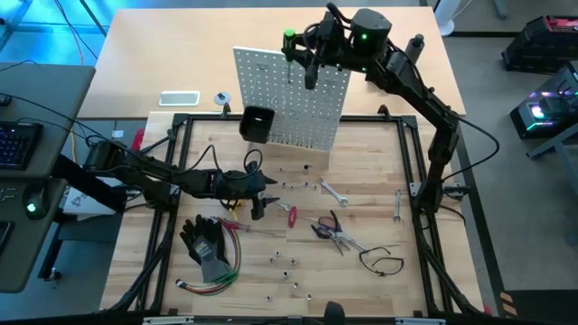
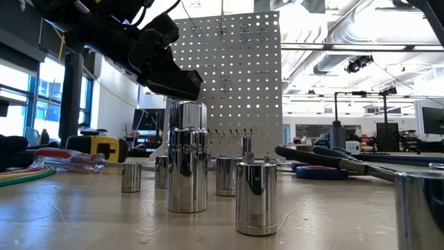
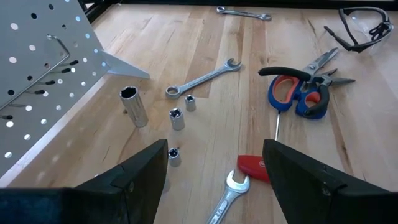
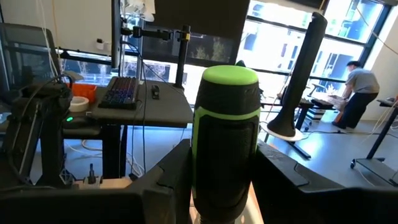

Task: Hang tools onto peg board
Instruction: Hang the green screwdriver on the white peg board

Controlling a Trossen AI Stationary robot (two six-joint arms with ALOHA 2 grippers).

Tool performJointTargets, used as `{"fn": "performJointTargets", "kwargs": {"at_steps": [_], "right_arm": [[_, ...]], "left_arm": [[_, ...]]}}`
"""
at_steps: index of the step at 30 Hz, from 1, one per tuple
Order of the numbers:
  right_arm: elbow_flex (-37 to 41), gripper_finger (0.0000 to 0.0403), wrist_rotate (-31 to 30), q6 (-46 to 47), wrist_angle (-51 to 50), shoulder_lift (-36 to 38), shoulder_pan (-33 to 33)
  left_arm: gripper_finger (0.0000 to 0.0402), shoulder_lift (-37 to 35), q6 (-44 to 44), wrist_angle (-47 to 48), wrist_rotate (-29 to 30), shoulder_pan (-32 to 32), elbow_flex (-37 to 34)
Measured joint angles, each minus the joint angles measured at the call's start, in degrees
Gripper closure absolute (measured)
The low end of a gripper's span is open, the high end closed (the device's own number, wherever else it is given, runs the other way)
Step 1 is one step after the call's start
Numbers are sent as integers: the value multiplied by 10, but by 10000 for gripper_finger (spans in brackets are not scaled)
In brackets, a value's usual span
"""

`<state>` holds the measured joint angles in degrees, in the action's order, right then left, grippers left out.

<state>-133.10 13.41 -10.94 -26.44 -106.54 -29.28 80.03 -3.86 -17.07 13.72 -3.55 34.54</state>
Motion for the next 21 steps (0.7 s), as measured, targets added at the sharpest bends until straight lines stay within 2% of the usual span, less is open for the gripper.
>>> {"fn": "performJointTargets", "kwargs": {"at_steps": [10,21], "right_arm": [[0,281,-3,4,-12,-5,0],[0,271,-3,19,-46,-42,-1]], "left_arm": [[147,0,0,-5,0,0,0],[147,0,-2,0,0,0,0]]}}
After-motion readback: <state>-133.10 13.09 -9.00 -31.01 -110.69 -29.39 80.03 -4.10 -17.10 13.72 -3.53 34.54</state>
